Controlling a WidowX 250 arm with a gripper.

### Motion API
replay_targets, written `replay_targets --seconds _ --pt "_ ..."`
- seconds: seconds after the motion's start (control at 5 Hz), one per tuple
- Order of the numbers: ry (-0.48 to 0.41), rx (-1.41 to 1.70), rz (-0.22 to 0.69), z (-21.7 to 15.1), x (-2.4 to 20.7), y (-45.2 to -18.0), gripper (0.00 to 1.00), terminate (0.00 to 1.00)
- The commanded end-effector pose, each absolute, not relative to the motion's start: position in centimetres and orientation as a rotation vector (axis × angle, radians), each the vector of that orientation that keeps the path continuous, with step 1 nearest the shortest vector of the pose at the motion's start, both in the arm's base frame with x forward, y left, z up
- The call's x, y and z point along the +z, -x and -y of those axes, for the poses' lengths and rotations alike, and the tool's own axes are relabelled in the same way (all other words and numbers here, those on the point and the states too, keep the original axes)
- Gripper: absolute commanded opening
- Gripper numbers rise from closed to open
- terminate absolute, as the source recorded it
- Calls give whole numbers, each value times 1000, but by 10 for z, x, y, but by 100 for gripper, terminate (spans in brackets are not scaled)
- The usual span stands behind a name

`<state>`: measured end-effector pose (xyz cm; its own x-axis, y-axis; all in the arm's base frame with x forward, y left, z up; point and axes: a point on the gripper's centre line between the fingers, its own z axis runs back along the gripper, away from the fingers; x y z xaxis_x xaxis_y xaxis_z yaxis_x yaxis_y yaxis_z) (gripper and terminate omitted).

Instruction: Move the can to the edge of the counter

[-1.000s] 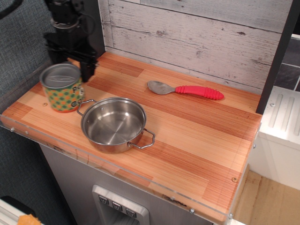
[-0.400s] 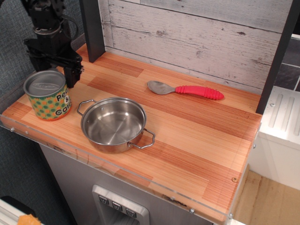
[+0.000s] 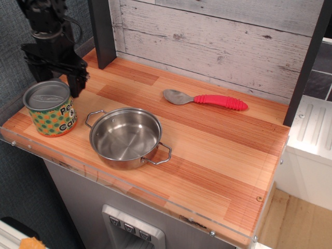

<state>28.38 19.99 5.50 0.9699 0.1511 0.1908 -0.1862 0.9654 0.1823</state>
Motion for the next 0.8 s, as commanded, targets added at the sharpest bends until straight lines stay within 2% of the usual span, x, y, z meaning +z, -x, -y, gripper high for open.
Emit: replay_targets --seconds 0.0,0.4,0.6 --pt "-249 319 210 -205 90 -300 100 0" --pt "-224 382 292 -188 121 -322 100 0" --pt "-227 421 293 -166 128 -328 100 0"
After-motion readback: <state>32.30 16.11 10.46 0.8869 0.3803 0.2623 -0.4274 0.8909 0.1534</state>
